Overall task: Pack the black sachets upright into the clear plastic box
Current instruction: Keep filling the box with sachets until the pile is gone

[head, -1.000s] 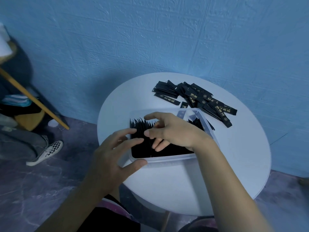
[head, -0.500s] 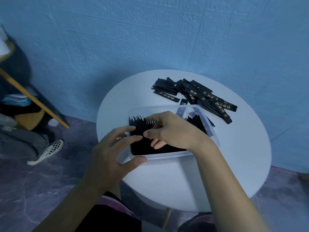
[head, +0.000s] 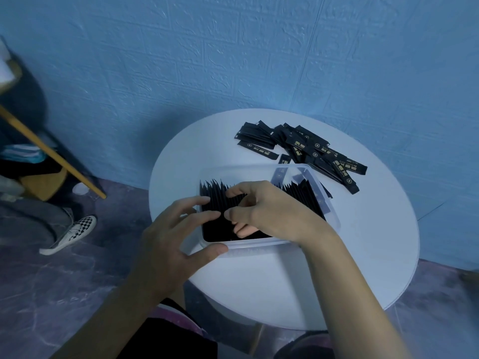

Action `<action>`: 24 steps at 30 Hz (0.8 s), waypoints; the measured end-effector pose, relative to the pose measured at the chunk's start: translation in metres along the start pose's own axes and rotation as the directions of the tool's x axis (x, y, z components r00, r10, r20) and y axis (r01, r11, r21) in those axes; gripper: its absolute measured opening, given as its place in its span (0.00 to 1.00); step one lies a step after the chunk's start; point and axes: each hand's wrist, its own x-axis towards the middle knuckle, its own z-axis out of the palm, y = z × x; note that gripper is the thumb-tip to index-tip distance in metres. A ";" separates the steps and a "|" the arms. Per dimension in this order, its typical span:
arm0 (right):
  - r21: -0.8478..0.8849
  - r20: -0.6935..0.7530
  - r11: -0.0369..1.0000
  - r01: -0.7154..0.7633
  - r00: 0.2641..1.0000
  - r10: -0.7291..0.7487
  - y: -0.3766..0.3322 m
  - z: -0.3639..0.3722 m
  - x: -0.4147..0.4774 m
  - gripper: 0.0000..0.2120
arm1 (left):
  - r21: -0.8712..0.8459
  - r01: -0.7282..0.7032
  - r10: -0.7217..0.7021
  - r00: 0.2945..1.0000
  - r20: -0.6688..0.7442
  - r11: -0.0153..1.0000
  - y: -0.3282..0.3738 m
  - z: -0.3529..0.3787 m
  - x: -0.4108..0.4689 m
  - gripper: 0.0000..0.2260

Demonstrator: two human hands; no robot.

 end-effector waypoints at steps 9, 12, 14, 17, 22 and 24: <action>-0.063 -0.037 0.998 0.030 0.999 -0.033 0.003 0.004 0.001 0.23 | -0.003 -0.002 0.002 1.000 -0.008 1.000 0.001 0.000 -0.001 0.28; 0.014 -0.036 1.000 0.024 0.999 -0.024 0.002 0.004 -0.001 0.23 | -0.005 0.001 -0.001 1.000 -0.006 1.000 0.001 0.000 -0.001 0.28; 0.023 -0.039 0.999 0.028 0.999 -0.027 0.002 0.005 -0.003 0.22 | -0.002 0.008 -0.008 1.000 -0.002 1.000 0.002 0.000 -0.001 0.29; 0.017 -0.043 0.999 0.034 0.999 -0.033 0.003 0.005 -0.004 0.22 | 0.003 0.007 -0.007 1.000 0.017 1.000 0.001 -0.001 0.000 0.28; 0.012 -0.014 0.999 0.053 0.999 -0.053 0.007 0.001 -0.005 0.21 | 0.022 -0.035 0.033 0.997 0.076 0.999 0.000 -0.004 0.005 0.24; 0.018 0.010 0.998 0.052 0.999 -0.052 0.009 -0.003 -0.006 0.21 | 0.031 -0.040 0.037 0.995 0.092 0.999 0.001 -0.007 0.008 0.23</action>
